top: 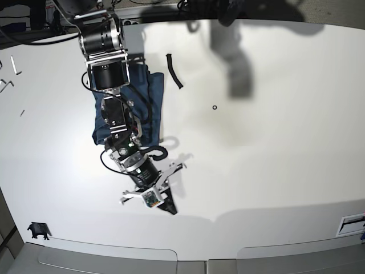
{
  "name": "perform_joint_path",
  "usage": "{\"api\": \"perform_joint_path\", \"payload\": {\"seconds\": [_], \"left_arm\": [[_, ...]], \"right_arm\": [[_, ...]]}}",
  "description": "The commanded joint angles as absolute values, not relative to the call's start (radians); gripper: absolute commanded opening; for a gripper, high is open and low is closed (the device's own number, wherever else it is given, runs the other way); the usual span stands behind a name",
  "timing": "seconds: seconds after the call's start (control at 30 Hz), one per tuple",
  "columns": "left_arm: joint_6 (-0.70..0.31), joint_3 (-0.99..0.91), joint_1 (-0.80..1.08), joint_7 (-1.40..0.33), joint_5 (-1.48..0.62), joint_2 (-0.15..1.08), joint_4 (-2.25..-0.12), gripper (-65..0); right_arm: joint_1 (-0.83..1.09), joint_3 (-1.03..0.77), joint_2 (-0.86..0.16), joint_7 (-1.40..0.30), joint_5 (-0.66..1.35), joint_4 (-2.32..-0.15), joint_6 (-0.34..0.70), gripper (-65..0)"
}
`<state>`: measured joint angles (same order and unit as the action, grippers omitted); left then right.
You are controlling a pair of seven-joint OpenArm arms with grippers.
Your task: Fold the T-shirt properly
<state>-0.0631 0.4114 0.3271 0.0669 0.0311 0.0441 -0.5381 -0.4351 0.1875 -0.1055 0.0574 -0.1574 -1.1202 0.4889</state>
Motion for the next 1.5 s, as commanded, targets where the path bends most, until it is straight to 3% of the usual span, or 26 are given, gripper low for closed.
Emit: {"api": "perform_joint_path", "payload": {"seconds": [0.0,0.13,0.43,1.03,1.47], "left_arm": [[-0.073,0.413,0.339,0.076,0.033,0.036,-0.543,-56.9],[-0.073,0.413,0.339,0.076,0.033,0.036,-0.543,-56.9],[-0.074,0.413,0.338,0.076,0.033,0.036,-0.543,-56.9],[-0.073,0.413,0.339,0.076,0.033,0.036,-0.543,-56.9],[-0.073,0.413,0.339,0.076,0.033,0.036,-0.543,-56.9]], "right_arm": [[-0.467,0.184,-0.108,0.088,-0.146,-1.138,0.532,-65.0],[-0.467,0.184,-0.108,0.089,-0.146,-1.137,0.698,-65.0],[-0.460,0.184,-0.108,0.088,-0.129,-1.137,0.698,-65.0],[-0.448,0.183,-0.108,0.124,0.248,-1.137,0.698,-65.0],[-0.448,0.183,-0.108,0.124,0.247,-1.137,0.698,-65.0]]}}
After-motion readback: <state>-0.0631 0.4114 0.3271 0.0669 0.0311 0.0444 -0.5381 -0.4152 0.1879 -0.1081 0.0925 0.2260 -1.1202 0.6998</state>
